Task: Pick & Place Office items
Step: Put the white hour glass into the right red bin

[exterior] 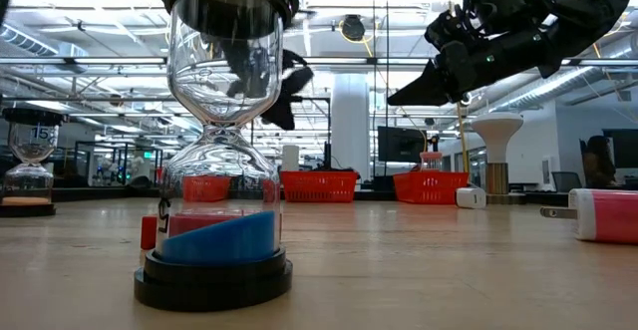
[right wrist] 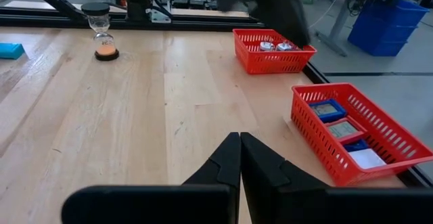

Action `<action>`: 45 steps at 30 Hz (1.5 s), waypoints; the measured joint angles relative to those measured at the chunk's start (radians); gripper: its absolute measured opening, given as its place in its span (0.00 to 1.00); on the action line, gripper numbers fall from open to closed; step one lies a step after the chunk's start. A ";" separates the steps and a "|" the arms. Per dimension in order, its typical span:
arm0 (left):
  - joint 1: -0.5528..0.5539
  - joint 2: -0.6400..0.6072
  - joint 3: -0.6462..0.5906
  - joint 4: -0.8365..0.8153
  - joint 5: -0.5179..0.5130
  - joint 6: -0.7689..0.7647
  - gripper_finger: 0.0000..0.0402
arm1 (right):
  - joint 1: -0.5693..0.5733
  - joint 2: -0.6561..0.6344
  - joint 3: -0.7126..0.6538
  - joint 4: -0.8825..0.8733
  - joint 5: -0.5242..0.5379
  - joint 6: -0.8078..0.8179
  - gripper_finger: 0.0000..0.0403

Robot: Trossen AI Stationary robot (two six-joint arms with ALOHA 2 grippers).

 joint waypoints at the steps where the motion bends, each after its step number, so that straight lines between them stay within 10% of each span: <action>1: -0.015 -0.039 -0.072 0.085 0.010 0.014 0.07 | 0.000 0.000 0.000 -0.001 0.000 0.004 0.01; 9: -0.114 -0.215 -0.574 0.823 0.185 0.126 0.05 | 0.000 0.000 0.000 0.000 0.002 0.032 0.01; 16: -0.141 -0.219 -0.761 1.102 0.221 0.146 0.01 | 0.005 0.000 0.008 -0.002 0.041 0.060 0.01; 33: -0.142 -0.219 -0.804 1.183 0.247 0.268 0.02 | 0.315 0.000 0.210 -0.678 0.373 0.504 0.01; 45: -0.142 -0.219 -0.804 1.188 0.246 0.270 0.09 | 0.508 0.117 0.531 -1.231 0.368 0.912 0.01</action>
